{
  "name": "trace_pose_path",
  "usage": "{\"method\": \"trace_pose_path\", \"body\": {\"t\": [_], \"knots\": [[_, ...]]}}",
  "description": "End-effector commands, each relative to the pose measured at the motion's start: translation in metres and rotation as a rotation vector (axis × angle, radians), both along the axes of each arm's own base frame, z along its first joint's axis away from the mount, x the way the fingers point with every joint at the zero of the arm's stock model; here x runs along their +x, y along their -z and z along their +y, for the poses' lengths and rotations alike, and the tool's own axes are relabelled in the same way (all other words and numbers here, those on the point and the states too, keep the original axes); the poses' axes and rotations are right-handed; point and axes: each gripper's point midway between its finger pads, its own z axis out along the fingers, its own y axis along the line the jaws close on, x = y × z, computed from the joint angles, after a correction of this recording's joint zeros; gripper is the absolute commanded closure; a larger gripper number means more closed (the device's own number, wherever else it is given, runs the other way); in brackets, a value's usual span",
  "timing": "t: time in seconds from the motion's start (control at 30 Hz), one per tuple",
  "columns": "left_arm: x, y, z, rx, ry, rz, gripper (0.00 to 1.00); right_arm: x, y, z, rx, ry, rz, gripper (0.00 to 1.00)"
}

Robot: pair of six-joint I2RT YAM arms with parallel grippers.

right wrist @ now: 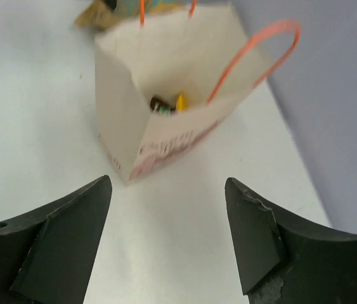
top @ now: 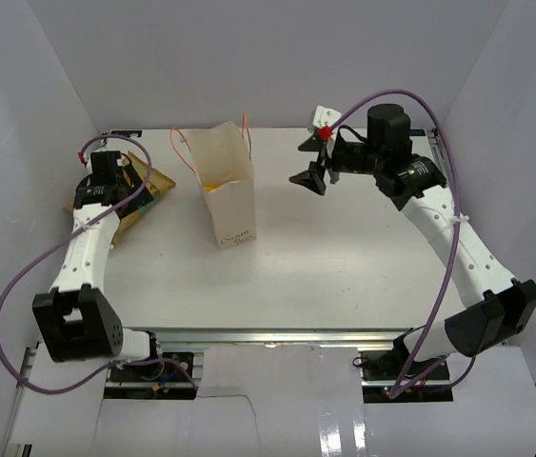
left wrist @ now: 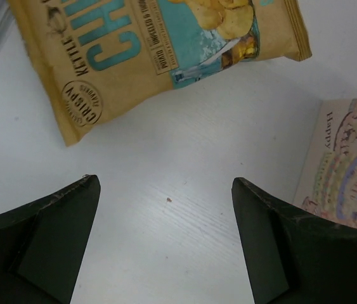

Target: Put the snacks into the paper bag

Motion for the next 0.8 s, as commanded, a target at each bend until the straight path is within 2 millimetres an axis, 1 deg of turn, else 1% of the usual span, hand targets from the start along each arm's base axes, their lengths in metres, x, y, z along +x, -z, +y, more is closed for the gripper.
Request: {"method": "trace_pose_path", "body": {"t": [0.0,0.03,0.07,0.1,0.13,0.2,0.23,0.27,0.37,0.4,0.47,0.5,0.53,0.57,0.6,0.67,0.7,0.73,0.77], "knots": [[0.051,0.004,-0.011,0.033,0.205,-0.052,0.05,-0.013,0.063,-0.033,-0.066,-0.060,0.171,0.22],[0.068,0.008,-0.008,0.043,0.204,-0.042,0.05,-0.017,0.083,-0.044,-0.081,-0.036,0.217,0.22],[0.077,0.008,-0.005,0.054,0.200,-0.047,0.05,-0.013,0.093,-0.059,-0.084,0.003,0.240,0.22],[0.085,0.008,-0.004,0.057,0.197,-0.046,0.04,-0.015,0.099,-0.066,-0.089,0.017,0.248,0.22],[0.097,0.009,-0.001,0.062,0.190,-0.042,0.04,-0.015,0.117,-0.078,-0.098,0.049,0.288,0.22],[0.102,0.012,0.002,0.067,0.177,-0.024,0.04,-0.016,0.127,-0.089,-0.104,0.078,0.305,0.22],[0.104,0.014,0.002,0.061,0.176,-0.021,0.04,-0.014,0.133,-0.098,-0.104,0.105,0.320,0.22],[0.107,0.019,0.000,0.044,0.172,-0.019,0.04,-0.015,0.144,-0.103,-0.107,0.115,0.346,0.22],[0.109,0.024,-0.009,-0.013,0.171,-0.037,0.04,-0.016,0.157,-0.111,-0.106,0.136,0.381,0.22],[0.112,0.023,-0.020,-0.076,0.185,-0.066,0.04,-0.016,0.160,-0.112,-0.106,0.136,0.390,0.22],[0.119,0.016,-0.028,-0.137,0.197,-0.121,0.04,-0.016,0.163,-0.114,-0.107,0.138,0.397,0.22],[0.125,0.008,-0.029,-0.152,0.189,-0.148,0.04,-0.015,0.166,-0.115,-0.110,0.138,0.403,0.22],[0.128,0.003,-0.039,-0.192,0.222,-0.169,0.04,-0.014,0.168,-0.116,-0.111,0.138,0.403,0.22],[0.132,-0.001,-0.039,-0.194,0.219,-0.180,0.04,-0.014,0.168,-0.116,-0.111,0.136,0.403,0.22],[0.141,-0.007,-0.038,-0.203,0.213,-0.196,0.04,-0.013,0.172,-0.116,-0.113,0.135,0.410,0.22],[0.147,-0.004,-0.035,-0.218,0.175,-0.176,0.04,-0.012,0.176,-0.116,-0.114,0.130,0.423,0.22],[0.161,-0.005,-0.034,-0.236,0.149,-0.180,0.04,-0.012,0.177,-0.115,-0.113,0.127,0.425,0.22],[0.161,0.003,-0.032,-0.247,0.122,-0.135,0.05,-0.012,0.178,-0.115,-0.107,0.126,0.437,0.22],[0.166,0.007,-0.026,-0.241,0.086,-0.113,0.05,-0.011,0.179,-0.114,-0.106,0.125,0.442,0.22]]}}
